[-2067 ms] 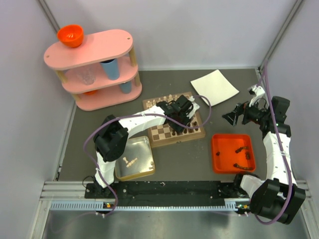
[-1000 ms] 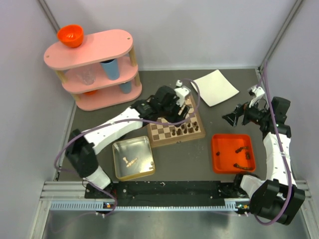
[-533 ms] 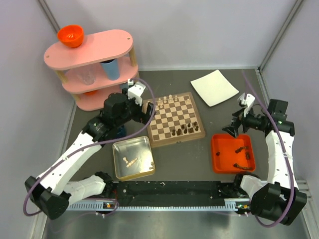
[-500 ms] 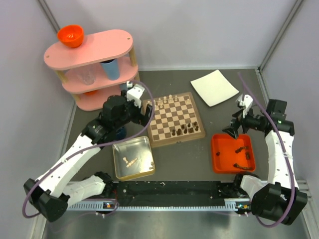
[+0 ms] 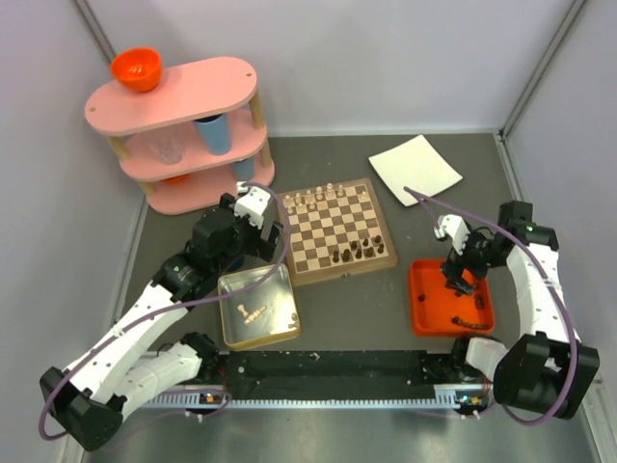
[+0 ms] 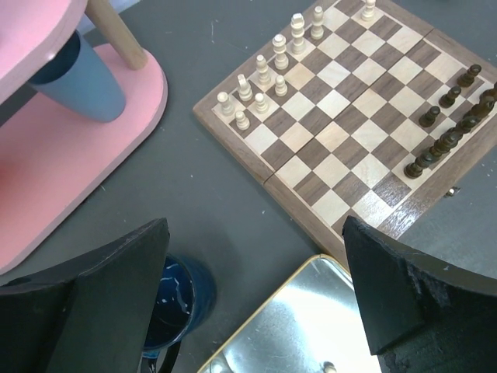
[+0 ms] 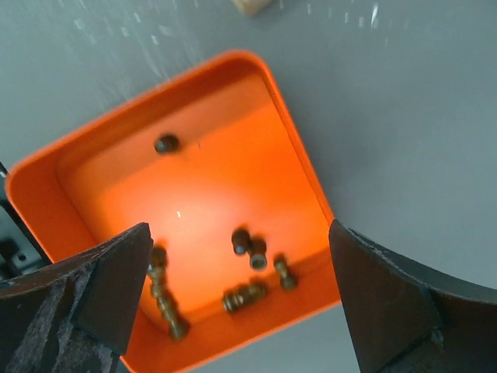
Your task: Set up the chess pieces on the board
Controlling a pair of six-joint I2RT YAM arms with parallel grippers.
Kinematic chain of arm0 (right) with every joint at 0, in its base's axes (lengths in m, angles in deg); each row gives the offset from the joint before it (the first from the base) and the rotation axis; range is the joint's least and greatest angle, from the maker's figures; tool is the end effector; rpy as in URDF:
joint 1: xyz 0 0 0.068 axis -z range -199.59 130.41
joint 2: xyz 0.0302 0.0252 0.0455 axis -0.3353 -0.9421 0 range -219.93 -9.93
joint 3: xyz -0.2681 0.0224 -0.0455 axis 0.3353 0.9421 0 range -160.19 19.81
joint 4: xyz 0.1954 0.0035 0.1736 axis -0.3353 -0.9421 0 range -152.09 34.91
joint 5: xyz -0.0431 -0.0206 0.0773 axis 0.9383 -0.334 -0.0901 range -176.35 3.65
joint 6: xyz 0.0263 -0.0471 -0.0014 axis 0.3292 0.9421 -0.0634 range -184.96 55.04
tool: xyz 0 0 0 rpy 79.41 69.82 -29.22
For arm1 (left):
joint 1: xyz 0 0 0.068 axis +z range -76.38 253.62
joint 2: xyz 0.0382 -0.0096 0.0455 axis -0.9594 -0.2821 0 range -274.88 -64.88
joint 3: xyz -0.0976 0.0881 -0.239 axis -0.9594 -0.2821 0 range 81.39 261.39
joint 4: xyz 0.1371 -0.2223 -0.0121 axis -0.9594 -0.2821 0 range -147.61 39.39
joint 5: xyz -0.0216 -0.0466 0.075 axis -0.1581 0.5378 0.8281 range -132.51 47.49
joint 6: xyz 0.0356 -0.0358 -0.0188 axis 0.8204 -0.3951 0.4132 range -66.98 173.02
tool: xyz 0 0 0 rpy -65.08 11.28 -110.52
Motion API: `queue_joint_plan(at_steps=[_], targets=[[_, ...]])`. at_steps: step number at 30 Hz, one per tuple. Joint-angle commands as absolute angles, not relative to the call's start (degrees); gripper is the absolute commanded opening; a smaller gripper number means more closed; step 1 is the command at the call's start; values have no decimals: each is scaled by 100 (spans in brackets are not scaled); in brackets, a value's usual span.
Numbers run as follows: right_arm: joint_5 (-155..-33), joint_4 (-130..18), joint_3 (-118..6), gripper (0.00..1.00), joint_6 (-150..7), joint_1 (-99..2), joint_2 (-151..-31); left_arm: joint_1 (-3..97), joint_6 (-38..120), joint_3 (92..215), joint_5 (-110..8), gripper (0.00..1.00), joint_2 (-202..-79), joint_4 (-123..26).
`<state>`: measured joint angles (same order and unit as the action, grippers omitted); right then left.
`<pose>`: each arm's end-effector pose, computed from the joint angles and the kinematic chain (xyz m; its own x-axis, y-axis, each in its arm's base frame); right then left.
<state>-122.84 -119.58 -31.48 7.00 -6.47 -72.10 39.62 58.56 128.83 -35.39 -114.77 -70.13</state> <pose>0.1748 -0.0190 0.2604 -0.3263 -0.7089 -0.6253 -0.8848 0.4619 -0.0620 0.1672 -0.1073 0.3240 -0.2644 0.2939 -0.9185 0.4874 0.8626 0.1357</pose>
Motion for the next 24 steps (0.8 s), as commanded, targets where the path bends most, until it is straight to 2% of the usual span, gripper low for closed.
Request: queue_joint_plan(at_steps=[1,5,9,18,22,24], targets=[[-10843,-12206,-3309,91,836,-685,-7426,3952,5935,12850,-3608,99,-11296,-6599],[-10228,-12251,-3494,72,-52,-685,-7856,3952,5917,12850,-3793,99,-11252,-6590],[-9586,-11970,-3459,60,-1080,-676,-8059,3952,5917,12833,-3811,99,-11182,-6581],[-8846,-11126,-3530,62,-2523,-580,-7962,3960,5944,12806,-3838,99,-11015,-6546],[-9581,-11099,-3171,61,-2480,-553,-8006,3952,5944,12798,-3881,99,-11006,-6546],[-9864,-11073,-2960,57,-2261,-632,-8024,3952,5935,12798,-3899,99,-11023,-6555]])
